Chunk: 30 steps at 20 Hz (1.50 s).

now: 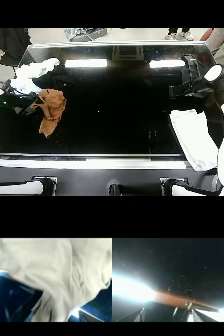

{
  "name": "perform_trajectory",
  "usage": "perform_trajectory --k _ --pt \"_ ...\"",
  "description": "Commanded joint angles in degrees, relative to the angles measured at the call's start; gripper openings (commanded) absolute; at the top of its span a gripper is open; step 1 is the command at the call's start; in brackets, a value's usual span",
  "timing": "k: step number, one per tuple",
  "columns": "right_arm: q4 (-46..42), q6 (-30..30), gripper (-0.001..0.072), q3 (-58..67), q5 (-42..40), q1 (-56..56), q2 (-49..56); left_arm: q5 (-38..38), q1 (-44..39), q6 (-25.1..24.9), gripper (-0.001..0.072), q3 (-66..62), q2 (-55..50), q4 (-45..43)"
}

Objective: Fold the shirts.

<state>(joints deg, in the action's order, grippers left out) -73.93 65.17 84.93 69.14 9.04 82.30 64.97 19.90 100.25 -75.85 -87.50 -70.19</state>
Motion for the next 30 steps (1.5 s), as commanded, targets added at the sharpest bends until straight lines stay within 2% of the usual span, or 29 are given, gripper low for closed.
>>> perform_trajectory --k 1,5,6,7,8,11,13,16,19,21,24,28,30 --pt "3.67 0.00 0.0673 0.07 1.33 -0.07 0.02 -5.77 -0.81 -1.55 0.0720 0.17 -5.77 4.68" --pt "5.77 0.02 0.0675 0.07 5.14 -0.07 0.02 -11.13 -2.75 -4.42 0.0720 0.17 -9.03 4.68" --pt "6.10 0.02 0.0675 0.07 5.79 -0.07 0.02 -11.15 -2.78 -4.44 0.0488 0.15 -9.20 5.16" --pt "6.21 0.09 0.0674 0.07 5.73 -0.07 0.02 -10.58 -2.73 -4.66 0.0096 0.15 -8.92 6.67" --pt "6.19 0.07 0.0673 0.07 5.66 -0.04 0.02 -10.49 -2.73 -8.15 0.0029 0.11 -7.87 9.92" --pt "5.75 -1.11 0.0672 0.72 3.13 0.17 -0.11 -10.51 -3.72 -19.56 0.0028 -0.96 0.44 20.90" --pt "5.40 -1.73 0.0671 1.73 2.62 0.17 -1.79 -10.58 -6.08 -23.10 0.0028 -0.96 10.34 23.89" --pt "5.62 -3.54 0.0671 1.73 1.99 0.17 -8.02 -11.52 -13.46 -23.67 0.0028 -0.92 24.76 23.96" --pt "5.81 -6.51 0.0672 1.73 4.96 0.17 -15.96 -15.17 -24.90 -20.06 0.0029 -0.79 32.61 23.96" --pt "4.68 -6.49 0.0672 1.73 8.94 0.17 -21.29 -17.62 -32.81 -17.59 0.0028 -0.74 33.05 23.89" --pt "0.44 -6.49 0.0672 1.73 14.88 0.17 -26.88 -22.73 -43.10 -17.07 0.0029 2.84 30.10 23.91" --pt "-6.34 -6.49 0.0672 1.70 23.02 0.17 -28.46 -22.77 -53.02 -16.22 0.0029 10.43 20.59 23.91" --pt "-7.43 -6.49 0.0672 1.11 24.24 0.17 -27.78 -20.87 -55.67 -16.22 0.0030 12.33 14.40 23.93"
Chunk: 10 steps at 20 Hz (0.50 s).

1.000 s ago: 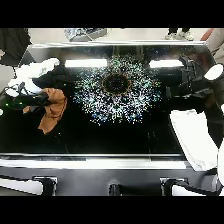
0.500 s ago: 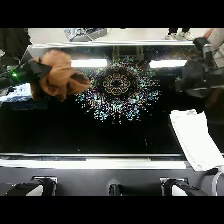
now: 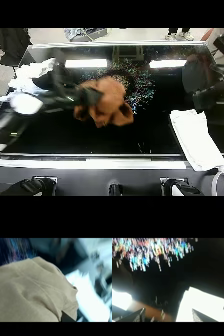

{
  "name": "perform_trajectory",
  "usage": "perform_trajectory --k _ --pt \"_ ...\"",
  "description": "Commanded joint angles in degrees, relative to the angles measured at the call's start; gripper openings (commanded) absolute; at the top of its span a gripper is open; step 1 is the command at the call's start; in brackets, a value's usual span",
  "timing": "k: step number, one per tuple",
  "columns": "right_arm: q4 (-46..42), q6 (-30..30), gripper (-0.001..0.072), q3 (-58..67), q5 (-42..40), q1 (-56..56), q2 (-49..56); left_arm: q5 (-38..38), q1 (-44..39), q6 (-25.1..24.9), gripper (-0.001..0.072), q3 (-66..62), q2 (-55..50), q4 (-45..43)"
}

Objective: Fold the shirts.

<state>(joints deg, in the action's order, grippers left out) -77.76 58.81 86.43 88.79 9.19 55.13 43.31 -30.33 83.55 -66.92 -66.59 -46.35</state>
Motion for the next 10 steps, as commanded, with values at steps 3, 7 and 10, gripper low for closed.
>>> perform_trajectory --k 3,7,10 --pt "-3.50 -0.37 0.0671 -2.01 3.72 0.02 1.81 11.87 -3.48 0.48 0.0552 1.81 -13.64 1.90" --pt "-1.25 -0.59 0.0673 -4.35 2.29 0.02 6.97 25.42 8.48 -2.60 0.0697 -5.77 -12.28 0.57" --pt "6.19 -2.14 0.0673 -9.42 0.61 0.00 10.71 30.47 19.89 -2.60 0.0677 -9.07 -9.55 -5.11"
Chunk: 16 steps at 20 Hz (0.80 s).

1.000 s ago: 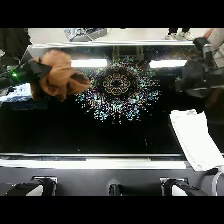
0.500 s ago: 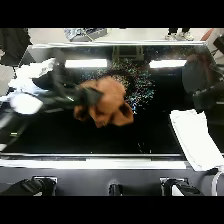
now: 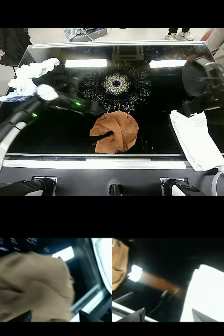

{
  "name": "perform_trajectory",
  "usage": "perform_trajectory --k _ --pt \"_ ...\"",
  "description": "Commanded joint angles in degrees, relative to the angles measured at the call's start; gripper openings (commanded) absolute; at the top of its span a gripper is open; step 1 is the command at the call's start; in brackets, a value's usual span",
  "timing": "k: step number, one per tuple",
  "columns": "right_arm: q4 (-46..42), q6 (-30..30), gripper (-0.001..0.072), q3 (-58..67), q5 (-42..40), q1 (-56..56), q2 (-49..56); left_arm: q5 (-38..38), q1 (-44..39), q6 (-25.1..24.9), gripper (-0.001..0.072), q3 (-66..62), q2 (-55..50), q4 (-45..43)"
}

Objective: Fold the shirts.

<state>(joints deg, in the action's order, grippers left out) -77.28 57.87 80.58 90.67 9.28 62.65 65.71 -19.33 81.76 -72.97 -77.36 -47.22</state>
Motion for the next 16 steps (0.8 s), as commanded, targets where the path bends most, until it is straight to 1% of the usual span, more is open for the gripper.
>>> perform_trajectory --k 1,2,4,6,7,9,10,12,13,16 --pt "8.59 -1.95 0.0673 -6.05 -1.73 -0.09 4.50 10.03 11.58 -0.81 0.0674 -2.40 1.31 -5.90" --pt "11.15 -2.40 0.0673 -8.66 -2.40 -0.09 5.51 11.58 13.42 -0.81 0.0674 -0.83 1.18 -7.63" --pt "15.34 -3.41 0.0673 -14.58 -4.66 -0.39 7.26 10.88 15.06 -0.79 0.0674 6.21 1.01 -8.68" --pt "16.83 -3.78 0.0672 -19.85 -6.54 -1.88 8.35 6.84 13.97 -0.85 0.0675 14.34 0.83 -7.63" --pt "16.72 -4.55 0.0672 -22.08 -7.28 -2.80 8.55 3.91 12.37 -1.90 0.0674 18.05 0.79 -6.73" --pt "16.63 -4.98 0.0672 -26.03 -8.72 -5.01 8.61 -2.93 8.50 -2.36 0.0674 22.91 0.72 -6.54" --pt "16.65 -4.96 0.0673 -27.45 -8.94 -6.16 8.61 -5.90 6.51 -2.29 0.0674 24.15 0.48 -6.51" --pt "16.61 -4.96 0.0673 -29.20 -9.14 -8.31 8.61 -8.35 3.69 -2.16 0.0667 24.48 -1.01 -5.68" --pt "16.50 -4.94 0.0675 -29.42 -9.16 -9.31 8.61 -9.29 2.71 -2.03 0.0612 24.48 -2.08 -4.09" --pt "16.31 -4.22 0.0678 -29.42 -9.75 -11.54 8.74 -12.50 0.61 -2.03 0.0595 24.48 -4.72 0.74"
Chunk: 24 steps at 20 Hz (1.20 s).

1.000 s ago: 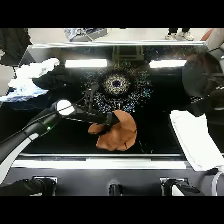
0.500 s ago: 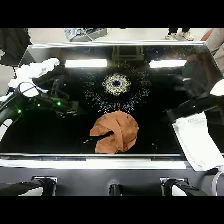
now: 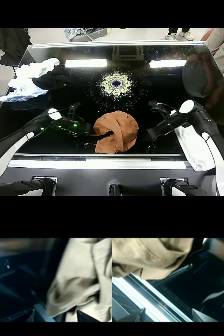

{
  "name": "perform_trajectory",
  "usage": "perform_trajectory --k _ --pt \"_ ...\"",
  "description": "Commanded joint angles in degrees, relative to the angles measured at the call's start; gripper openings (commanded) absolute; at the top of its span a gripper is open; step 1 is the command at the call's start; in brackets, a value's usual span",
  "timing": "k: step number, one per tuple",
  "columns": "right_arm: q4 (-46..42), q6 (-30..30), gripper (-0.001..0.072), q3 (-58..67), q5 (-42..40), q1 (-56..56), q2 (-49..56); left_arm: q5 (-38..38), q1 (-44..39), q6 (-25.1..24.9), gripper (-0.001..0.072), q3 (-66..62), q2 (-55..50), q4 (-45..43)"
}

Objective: Fold the shirts.

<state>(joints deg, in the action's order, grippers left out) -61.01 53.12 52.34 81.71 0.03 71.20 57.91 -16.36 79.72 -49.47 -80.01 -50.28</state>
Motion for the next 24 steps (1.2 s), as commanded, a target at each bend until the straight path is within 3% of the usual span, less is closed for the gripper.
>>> perform_trajectory --k 1,2,4,7,12,13,16,21,22,23,24 --pt "-0.17 1.31 0.0685 -1.18 -0.87 -2.93 0.42 -5.73 -2.69 0.39 0.0426 0.98 -2.40 4.31" --pt "-0.57 2.12 0.0685 -1.18 -1.03 -3.43 0.76 -7.02 -2.71 0.85 0.0247 0.98 -2.36 4.28" --pt "-0.76 3.56 0.0685 -1.36 -1.55 -3.56 1.66 -7.43 -2.47 0.48 0.0031 0.55 -2.27 4.24" --pt "2.56 5.86 0.0683 -4.68 -6.43 -3.56 2.47 -7.41 -2.38 -0.28 0.0030 -0.02 -1.90 4.24" --pt "15.93 6.01 0.0673 -13.29 -16.26 -3.58 3.28 -7.41 -2.43 -0.28 0.0028 -0.02 -0.79 4.24" --pt "16.44 6.05 0.0671 -14.29 -17.46 -3.58 3.34 -7.41 -2.43 -0.28 0.0029 -0.02 -0.42 4.24" --pt "18.38 7.19 0.0568 -16.22 -19.34 -3.58 3.34 -7.43 -2.29 -0.26 0.0029 -0.02 0.85 4.24" --pt "18.32 9.44 0.0548 -17.81 -24.98 -8.37 3.34 -7.41 -2.21 -0.22 0.0028 -0.02 2.10 4.26" --pt "18.32 11.61 0.0480 -17.81 -27.67 -10.73 3.34 -7.41 -2.21 -0.22 0.0028 -0.02 2.38 4.26" --pt "18.32 14.05 0.0321 -17.81 -30.16 -12.83 3.34 -7.41 -2.21 -0.22 0.0028 -0.02 2.73 4.26" --pt "18.29 15.52 0.0028 -17.81 -32.35 -14.53 3.34 -7.41 -2.14 -0.22 0.0028 -0.02 3.26 4.26"
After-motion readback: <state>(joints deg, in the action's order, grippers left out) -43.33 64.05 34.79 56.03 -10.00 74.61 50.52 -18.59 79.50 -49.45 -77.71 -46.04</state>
